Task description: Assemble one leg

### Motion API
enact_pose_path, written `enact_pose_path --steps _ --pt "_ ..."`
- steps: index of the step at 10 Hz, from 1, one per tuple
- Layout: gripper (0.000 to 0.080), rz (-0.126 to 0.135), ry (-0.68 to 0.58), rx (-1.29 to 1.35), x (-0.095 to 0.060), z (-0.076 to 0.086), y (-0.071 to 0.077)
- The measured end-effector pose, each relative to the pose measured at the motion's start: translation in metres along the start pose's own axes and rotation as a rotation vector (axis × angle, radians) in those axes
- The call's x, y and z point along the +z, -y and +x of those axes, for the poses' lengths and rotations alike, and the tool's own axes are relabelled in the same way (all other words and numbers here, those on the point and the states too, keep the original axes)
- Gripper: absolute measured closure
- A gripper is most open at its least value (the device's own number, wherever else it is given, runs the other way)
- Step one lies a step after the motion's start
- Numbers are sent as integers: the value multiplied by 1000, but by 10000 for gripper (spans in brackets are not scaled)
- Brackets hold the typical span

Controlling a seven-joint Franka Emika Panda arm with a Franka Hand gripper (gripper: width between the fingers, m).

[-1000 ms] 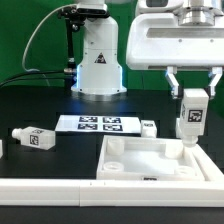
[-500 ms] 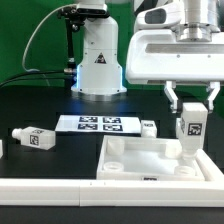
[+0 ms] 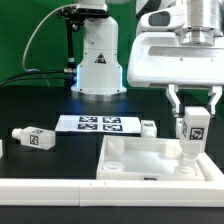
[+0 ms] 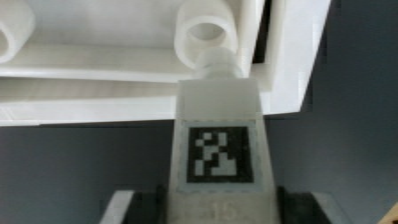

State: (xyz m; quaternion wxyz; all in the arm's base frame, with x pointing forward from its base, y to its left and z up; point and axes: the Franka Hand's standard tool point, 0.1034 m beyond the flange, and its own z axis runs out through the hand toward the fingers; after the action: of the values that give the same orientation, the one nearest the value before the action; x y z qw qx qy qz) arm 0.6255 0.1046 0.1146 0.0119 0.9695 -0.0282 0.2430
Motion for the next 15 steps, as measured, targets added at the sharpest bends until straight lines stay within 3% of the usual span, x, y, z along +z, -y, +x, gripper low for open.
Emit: enact_pose_path --steps 8,11,14,15 --pt "512 -8 9 16 18 -19 0" --pt "512 7 -68 42 22 -24 9" --pt "512 7 -104 56 21 -26 9" --pt "439 5 -105 56 21 -26 8"
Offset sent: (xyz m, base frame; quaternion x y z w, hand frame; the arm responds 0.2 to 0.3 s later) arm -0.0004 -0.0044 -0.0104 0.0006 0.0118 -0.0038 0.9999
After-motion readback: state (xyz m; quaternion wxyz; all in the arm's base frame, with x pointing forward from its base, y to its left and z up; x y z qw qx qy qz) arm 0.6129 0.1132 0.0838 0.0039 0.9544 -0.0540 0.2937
